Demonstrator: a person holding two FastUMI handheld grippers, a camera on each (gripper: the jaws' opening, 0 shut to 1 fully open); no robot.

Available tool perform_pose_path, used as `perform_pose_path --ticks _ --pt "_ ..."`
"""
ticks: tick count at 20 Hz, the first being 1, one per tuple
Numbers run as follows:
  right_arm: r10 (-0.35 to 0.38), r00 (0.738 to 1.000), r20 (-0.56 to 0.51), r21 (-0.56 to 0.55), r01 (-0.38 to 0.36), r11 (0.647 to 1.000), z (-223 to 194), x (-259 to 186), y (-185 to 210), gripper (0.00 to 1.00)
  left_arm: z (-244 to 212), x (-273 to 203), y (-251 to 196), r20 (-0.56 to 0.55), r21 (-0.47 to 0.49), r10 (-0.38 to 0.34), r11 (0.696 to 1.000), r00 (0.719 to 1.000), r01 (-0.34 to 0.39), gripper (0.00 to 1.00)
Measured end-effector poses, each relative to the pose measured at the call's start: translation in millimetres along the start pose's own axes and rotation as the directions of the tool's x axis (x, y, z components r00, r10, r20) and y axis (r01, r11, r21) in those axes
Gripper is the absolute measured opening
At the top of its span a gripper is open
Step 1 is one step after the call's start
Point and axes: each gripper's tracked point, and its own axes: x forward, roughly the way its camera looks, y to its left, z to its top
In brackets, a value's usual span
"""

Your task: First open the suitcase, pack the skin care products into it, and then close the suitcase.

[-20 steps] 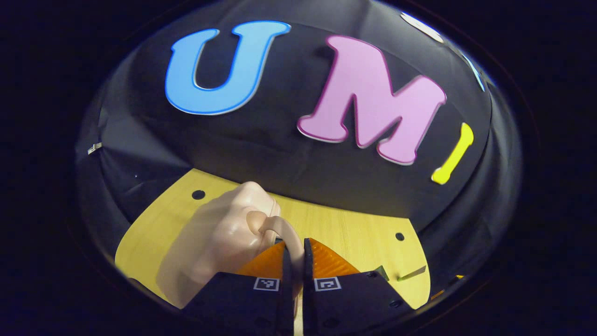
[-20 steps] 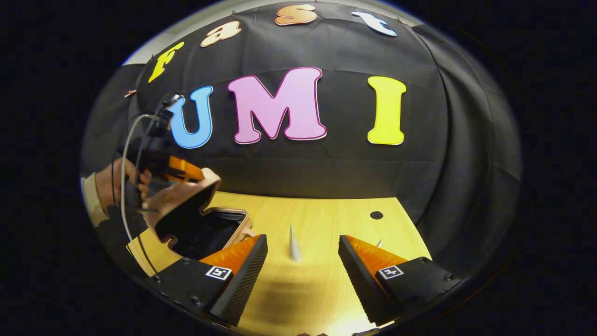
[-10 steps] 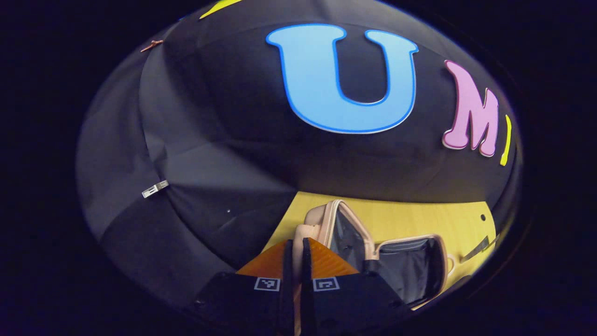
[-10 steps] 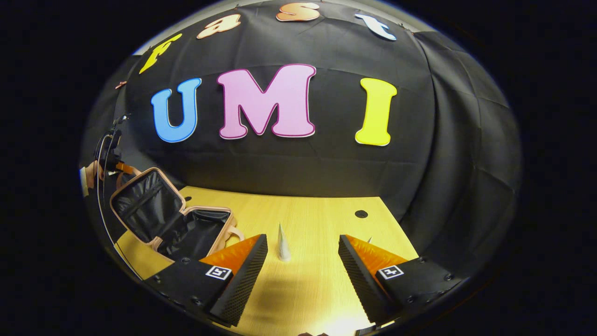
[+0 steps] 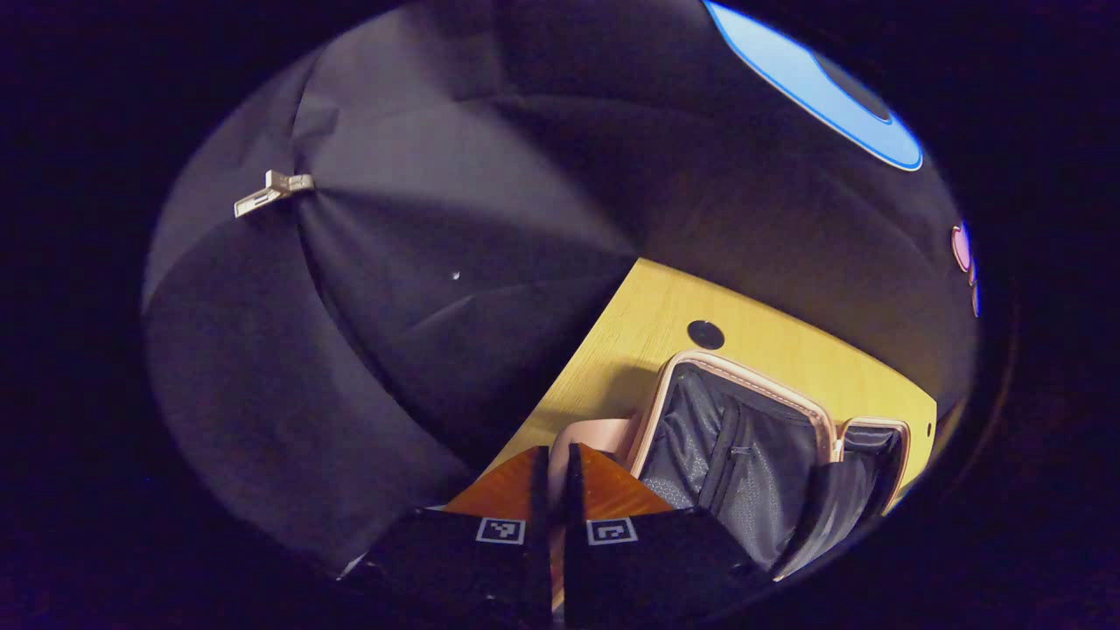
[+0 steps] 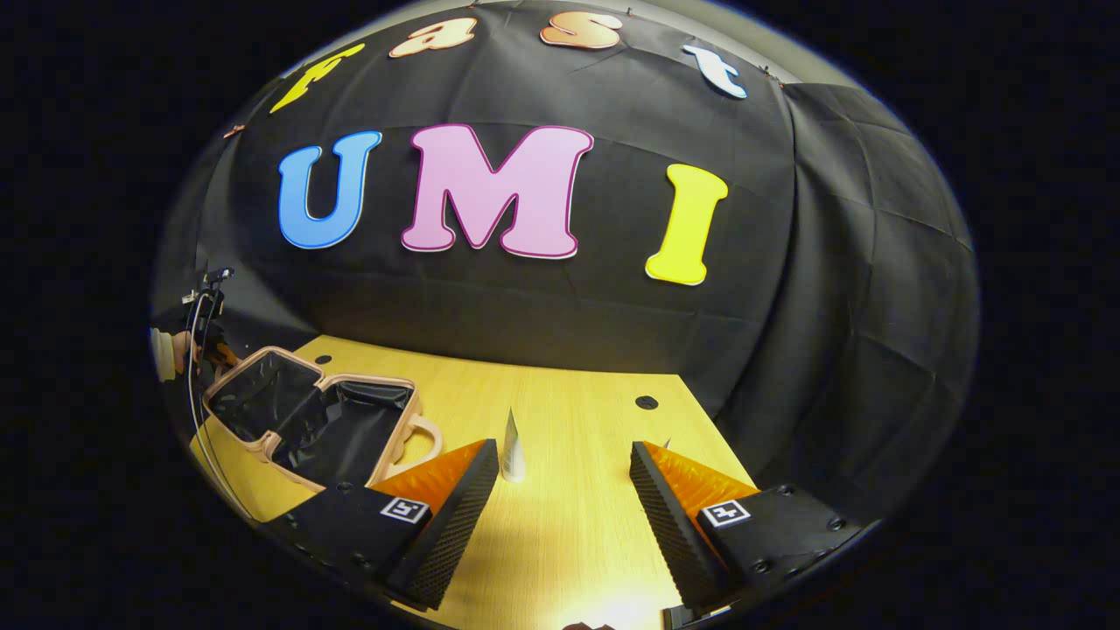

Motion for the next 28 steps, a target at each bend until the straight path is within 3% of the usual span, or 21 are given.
perform_pose_path --ticks 2,3,4,6,8,10,12,14,16,20,23,28 --pt "-0.033 0.999 0.006 0.016 0.033 0.999 3 -7 -8 0.97 -3 -3 5 -0.022 0.060 0.072 0.996 0.997 -0.071 0.14" --pt "-0.049 0.998 0.030 0.032 0.048 0.998 8 -8 -9 0.96 6 -5 8 0.023 0.094 0.123 0.988 0.992 -0.125 0.18" --pt "-0.063 0.997 0.054 0.045 0.060 0.997 16 -11 -13 0.96 19 -11 5 0.102 0.120 0.111 0.985 0.989 -0.123 0.28" --pt "-0.086 0.994 0.070 0.053 0.082 0.995 21 -17 -26 0.96 56 -50 -13 0.261 0.158 0.049 0.983 0.964 -0.093 0.51" --pt "-0.105 0.991 0.082 0.068 0.099 0.993 23 -18 -35 0.96 77 -106 -37 0.381 0.161 -0.010 0.985 0.924 -0.056 0.95" --pt "-0.125 0.989 0.085 0.084 0.118 0.989 25 -17 -46 0.96 94 -171 -74 0.494 0.154 -0.135 0.986 0.859 0.067 0.96" --pt "-0.142 0.984 0.104 0.120 0.129 0.984 35 -19 -59 0.96 97 -236 -109 0.555 0.173 -0.282 0.959 0.783 0.222 0.96" --pt "-0.180 0.973 0.142 0.150 0.159 0.976 48 -22 -78 0.96 98 -296 -129 0.606 0.165 -0.330 0.942 0.724 0.292 0.96" --pt "-0.214 0.965 0.152 0.176 0.187 0.966 51 -25 -94 0.96 91 -331 -156 0.629 0.170 -0.370 0.923 0.684 0.344 0.99" --pt "-0.236 0.964 0.120 0.178 0.213 0.961 40 -21 -111 0.96 25 -376 -236 0.580 0.247 -0.505 0.857 0.639 0.452 0.96" --pt "-0.235 0.965 0.112 0.183 0.213 0.960 36 -21 -117 0.96 -18 -388 -282 0.537 0.328 -0.567 0.822 0.625 0.465 0.96" --pt "-0.199 0.977 0.070 0.175 0.184 0.967 18 -1 -122 0.96 -113 -389 -385 0.393 0.421 -0.681 0.730 0.618 0.538 0.96"
